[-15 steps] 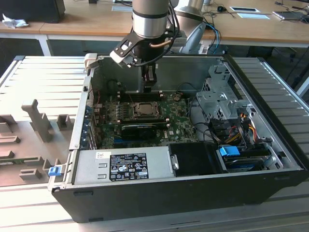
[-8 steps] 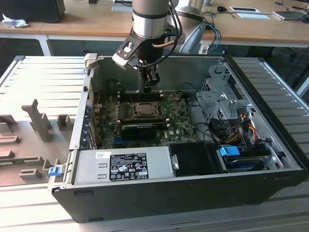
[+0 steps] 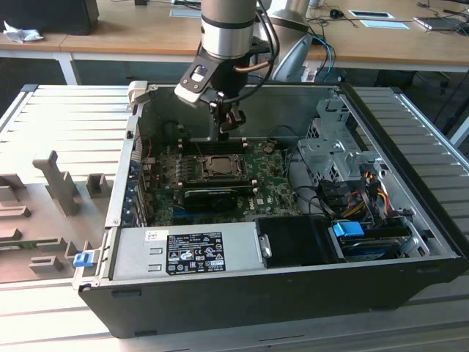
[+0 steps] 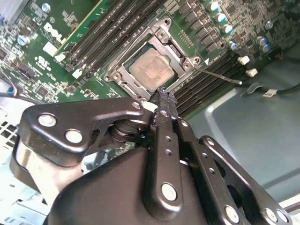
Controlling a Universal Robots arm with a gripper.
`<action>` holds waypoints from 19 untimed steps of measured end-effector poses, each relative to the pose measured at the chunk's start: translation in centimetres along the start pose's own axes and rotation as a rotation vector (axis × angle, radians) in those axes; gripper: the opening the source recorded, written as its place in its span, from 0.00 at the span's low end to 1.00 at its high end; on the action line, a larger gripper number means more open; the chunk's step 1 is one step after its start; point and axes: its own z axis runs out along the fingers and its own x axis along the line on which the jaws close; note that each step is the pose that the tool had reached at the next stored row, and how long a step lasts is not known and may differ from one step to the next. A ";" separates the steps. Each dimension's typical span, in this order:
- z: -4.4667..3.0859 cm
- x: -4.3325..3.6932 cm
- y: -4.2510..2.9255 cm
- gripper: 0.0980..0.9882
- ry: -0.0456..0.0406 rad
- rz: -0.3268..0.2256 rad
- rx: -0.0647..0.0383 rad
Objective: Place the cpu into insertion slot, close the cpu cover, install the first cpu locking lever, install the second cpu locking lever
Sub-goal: 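Install the first cpu locking lever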
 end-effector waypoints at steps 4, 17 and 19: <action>0.00 0.00 0.00 0.01 0.0007 -0.039 0.001; 0.00 0.00 0.00 0.01 0.0039 -0.218 0.007; 0.00 0.00 0.00 0.01 0.0042 -0.234 0.008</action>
